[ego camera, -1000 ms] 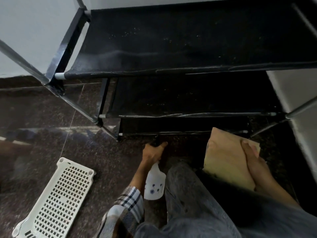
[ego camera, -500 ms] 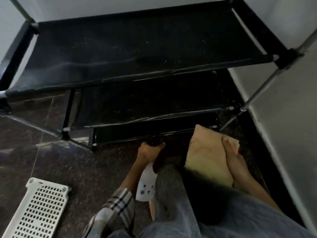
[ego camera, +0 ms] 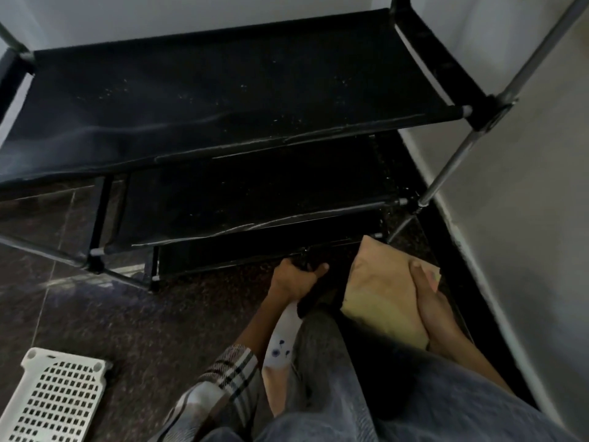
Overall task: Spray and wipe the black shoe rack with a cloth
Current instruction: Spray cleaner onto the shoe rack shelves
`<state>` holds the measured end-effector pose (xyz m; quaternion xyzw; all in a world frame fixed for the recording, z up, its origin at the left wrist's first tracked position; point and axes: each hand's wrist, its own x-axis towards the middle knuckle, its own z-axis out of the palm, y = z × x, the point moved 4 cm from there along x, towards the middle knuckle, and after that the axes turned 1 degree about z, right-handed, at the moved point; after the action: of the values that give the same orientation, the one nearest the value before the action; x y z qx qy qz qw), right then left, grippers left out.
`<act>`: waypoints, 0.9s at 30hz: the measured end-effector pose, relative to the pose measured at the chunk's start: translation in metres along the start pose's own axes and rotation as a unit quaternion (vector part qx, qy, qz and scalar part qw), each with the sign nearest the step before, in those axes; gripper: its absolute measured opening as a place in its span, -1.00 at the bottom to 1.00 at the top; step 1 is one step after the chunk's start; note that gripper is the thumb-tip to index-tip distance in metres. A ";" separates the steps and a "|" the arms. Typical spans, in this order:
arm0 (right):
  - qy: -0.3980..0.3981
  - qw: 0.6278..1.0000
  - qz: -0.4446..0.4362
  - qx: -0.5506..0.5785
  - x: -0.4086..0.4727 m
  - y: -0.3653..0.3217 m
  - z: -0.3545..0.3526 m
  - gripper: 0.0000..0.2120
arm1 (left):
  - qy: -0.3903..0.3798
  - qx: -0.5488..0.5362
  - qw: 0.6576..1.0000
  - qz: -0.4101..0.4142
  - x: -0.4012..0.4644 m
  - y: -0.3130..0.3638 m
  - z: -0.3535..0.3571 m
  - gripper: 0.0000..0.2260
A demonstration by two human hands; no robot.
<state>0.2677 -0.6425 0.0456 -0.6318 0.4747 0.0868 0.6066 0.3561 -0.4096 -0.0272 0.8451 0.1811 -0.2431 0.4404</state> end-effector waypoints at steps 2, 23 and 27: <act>0.003 1.000 -0.002 0.002 0.001 0.000 0.000 -0.33 | -0.004 -0.017 1.000 0.011 -0.002 0.005 0.003 -0.63; -0.029 0.997 -0.072 0.024 -0.035 -0.035 0.024 -0.61 | -0.044 -0.126 0.989 0.069 -0.061 0.023 -0.061 -0.66; -0.061 0.989 -0.134 0.020 -0.061 -0.063 0.042 -0.69 | -0.048 -0.141 0.983 0.110 -0.085 0.030 -0.097 -0.81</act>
<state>0.2998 -0.5882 0.1201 -0.6711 0.3490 0.0337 0.6532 0.3267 -0.3535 0.0889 0.7764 0.0986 -0.2050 0.5877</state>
